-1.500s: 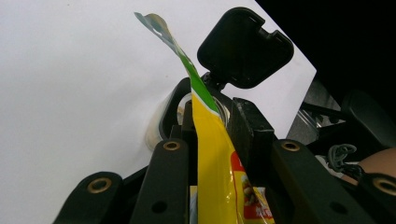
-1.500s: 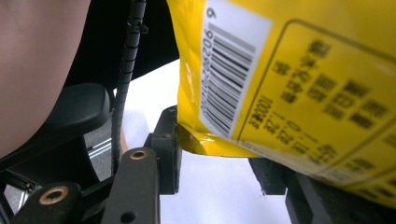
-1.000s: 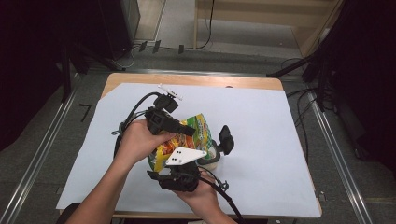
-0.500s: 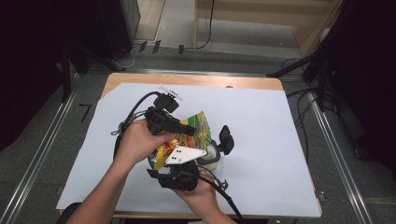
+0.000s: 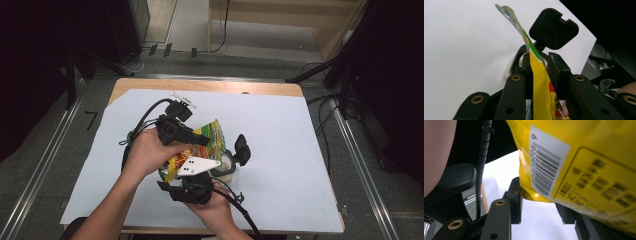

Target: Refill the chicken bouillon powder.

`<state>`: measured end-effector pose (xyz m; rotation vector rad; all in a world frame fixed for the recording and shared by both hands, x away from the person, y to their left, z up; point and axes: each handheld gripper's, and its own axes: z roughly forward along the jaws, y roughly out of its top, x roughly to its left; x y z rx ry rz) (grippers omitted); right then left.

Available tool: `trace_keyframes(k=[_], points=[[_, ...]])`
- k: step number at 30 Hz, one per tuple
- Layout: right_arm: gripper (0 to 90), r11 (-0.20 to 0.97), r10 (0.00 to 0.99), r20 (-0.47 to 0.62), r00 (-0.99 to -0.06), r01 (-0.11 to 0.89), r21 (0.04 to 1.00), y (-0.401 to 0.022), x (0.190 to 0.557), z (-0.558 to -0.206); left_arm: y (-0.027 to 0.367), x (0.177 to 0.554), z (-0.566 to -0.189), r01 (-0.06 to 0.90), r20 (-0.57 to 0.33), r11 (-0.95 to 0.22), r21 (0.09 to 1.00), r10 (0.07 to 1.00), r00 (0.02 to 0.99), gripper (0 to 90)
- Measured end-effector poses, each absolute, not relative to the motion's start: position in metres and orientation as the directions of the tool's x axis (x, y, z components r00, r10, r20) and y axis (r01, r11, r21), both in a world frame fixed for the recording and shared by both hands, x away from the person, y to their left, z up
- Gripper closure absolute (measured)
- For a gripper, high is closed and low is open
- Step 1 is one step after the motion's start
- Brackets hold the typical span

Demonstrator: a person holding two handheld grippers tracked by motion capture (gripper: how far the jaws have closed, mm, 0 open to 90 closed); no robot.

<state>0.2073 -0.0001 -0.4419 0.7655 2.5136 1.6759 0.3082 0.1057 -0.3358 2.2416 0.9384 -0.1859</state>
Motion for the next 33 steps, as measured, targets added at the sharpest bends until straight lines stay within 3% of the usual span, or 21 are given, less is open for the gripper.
trace_keyframes(k=[33], points=[[64.1, 0.322, 0.412, 0.224, -0.883, 0.371, 0.871, 0.0013, 0.2066, -0.4450, 0.1107, 0.3138, -0.3394, 0.734, -0.500, -0.459, 0.500, 0.539, 0.678, 75.3]])
